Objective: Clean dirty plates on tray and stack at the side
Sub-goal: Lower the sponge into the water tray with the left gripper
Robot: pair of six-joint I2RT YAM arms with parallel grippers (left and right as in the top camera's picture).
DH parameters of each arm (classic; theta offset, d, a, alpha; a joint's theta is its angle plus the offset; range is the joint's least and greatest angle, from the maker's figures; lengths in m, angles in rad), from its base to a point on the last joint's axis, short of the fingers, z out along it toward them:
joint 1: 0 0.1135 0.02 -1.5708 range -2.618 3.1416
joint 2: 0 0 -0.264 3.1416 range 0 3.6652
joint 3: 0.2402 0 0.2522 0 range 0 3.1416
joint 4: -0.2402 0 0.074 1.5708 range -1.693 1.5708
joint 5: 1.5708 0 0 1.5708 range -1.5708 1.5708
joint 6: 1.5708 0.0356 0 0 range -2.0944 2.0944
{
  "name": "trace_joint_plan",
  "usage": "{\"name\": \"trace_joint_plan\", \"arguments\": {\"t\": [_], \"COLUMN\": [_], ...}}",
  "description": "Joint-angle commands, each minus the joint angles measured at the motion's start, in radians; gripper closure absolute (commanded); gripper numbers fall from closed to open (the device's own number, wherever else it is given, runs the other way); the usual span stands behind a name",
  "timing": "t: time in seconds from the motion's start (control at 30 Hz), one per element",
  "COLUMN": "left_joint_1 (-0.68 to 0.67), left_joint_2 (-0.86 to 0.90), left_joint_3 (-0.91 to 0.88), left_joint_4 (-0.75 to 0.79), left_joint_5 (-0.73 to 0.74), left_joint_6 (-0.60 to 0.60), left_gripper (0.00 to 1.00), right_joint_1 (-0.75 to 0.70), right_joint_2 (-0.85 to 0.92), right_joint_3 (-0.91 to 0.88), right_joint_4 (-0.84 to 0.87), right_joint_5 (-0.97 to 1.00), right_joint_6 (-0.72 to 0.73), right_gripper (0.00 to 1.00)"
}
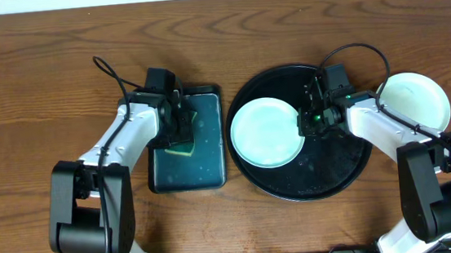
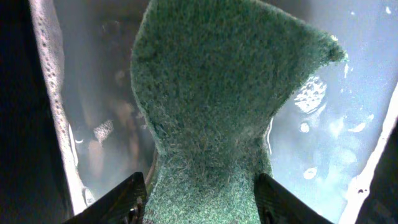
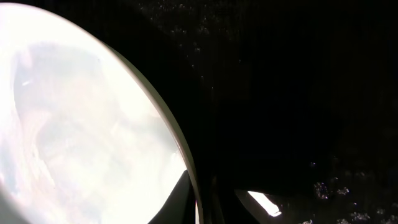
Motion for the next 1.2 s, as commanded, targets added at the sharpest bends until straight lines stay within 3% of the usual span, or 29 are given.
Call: {"name": "trace_joint_plan", "arguments": {"t": [0.0,0.17,0.5,0.83,0.9,0.93,0.97,1.03,1.17], "left_joint_1": [-0.027,-0.068,-0.082,-0.068,-0.065,-0.065,-0.065,-0.065,-0.065], "left_joint_2": [0.004,0.004,0.004,-0.029,-0.03,-0.03,-0.028,-0.028,-0.028], "left_joint_3": [-0.011,-0.044,-0.071,0.04,0.041,0.041,0.041,0.041,0.041], "left_joint_4": [-0.008,0.015,0.05,0.015,0.013,0.005,-0.006,-0.018,-0.011], "left_joint_5": [0.002,0.002,-0.01,-0.01,-0.01,-0.01,-0.01,-0.01,-0.01], "left_joint_6": [0.006,0.006,0.003,0.003,0.003,0.003,0.003,0.003,0.003], "left_gripper": [0.47,0.49,0.92,0.92,0.83,0.75,0.59,0.44,0.41], "right_joint_1": [0.002,0.002,0.002,0.002,0.002,0.002,0.002,0.002,0.002], "right_joint_2": [0.01,0.01,0.01,0.01,0.01,0.01,0.01,0.01,0.01], "right_joint_3": [-0.003,-0.003,-0.003,-0.003,-0.003,-0.003,-0.003,-0.003,-0.003], "right_joint_4": [-0.001,-0.001,-0.003,-0.008,-0.008,-0.008,-0.008,-0.007,-0.007], "right_joint_5": [0.021,0.021,0.021,0.021,0.021,0.021,0.021,0.021,0.021], "right_joint_6": [0.003,0.003,0.002,0.002,0.002,0.002,0.002,0.002,0.002], "right_gripper": [0.92,0.92,0.92,0.92,0.92,0.92,0.92,0.92,0.92]}}
